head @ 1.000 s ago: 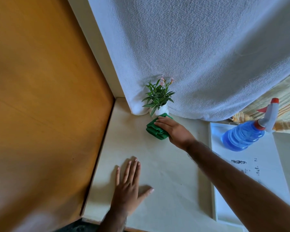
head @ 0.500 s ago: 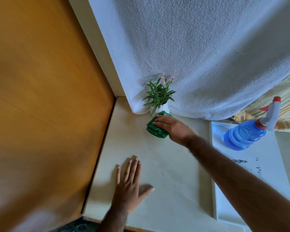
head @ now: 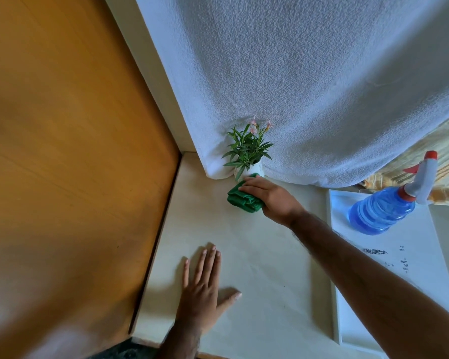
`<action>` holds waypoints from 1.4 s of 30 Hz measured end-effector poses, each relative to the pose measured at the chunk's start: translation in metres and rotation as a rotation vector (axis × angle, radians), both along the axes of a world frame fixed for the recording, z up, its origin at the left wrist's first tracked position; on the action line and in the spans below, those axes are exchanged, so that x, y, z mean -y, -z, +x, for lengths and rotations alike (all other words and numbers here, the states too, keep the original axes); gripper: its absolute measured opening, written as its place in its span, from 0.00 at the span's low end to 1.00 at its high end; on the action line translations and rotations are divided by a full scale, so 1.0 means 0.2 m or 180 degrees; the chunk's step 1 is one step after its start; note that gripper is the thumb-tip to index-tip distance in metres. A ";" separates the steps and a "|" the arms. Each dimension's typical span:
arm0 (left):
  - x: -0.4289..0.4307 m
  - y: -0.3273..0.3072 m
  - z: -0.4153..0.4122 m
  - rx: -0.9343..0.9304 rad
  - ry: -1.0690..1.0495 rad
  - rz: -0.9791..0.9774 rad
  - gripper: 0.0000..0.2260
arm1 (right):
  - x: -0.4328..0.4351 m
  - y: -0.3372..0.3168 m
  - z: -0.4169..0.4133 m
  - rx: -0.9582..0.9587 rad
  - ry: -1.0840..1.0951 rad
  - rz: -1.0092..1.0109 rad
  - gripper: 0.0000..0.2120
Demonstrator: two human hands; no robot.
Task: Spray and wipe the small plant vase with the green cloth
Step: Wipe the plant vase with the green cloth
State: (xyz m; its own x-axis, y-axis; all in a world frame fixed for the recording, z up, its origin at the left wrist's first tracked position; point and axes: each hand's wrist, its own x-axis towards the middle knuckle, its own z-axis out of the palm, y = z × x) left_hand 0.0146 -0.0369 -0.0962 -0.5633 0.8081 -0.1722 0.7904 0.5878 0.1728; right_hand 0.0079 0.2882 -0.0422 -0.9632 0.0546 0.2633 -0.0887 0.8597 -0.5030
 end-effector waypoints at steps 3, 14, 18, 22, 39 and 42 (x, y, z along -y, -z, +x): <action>0.00 0.00 -0.01 -0.0003 -0.0012 -0.0001 0.47 | 0.04 0.02 0.03 0.0129 0.0111 -0.0068 0.28; 0.00 0.00 0.00 -0.0018 -0.0014 0.0076 0.47 | 0.01 -0.01 0.02 -0.0347 0.0264 0.0077 0.24; 0.00 0.00 0.00 -0.0033 -0.0010 0.0083 0.47 | 0.01 0.09 0.07 0.0077 0.0377 -0.0080 0.29; 0.01 0.00 0.00 -0.0039 0.0004 0.0156 0.46 | 0.04 0.13 0.12 0.0089 0.0535 -0.0229 0.28; 0.00 0.00 0.00 -0.0038 -0.0009 0.0055 0.47 | 0.05 0.13 0.12 -0.0019 0.1098 -0.0326 0.32; 0.01 0.00 0.00 -0.0046 -0.0020 0.0031 0.48 | 0.05 0.08 0.10 -0.0238 0.1279 -0.0302 0.33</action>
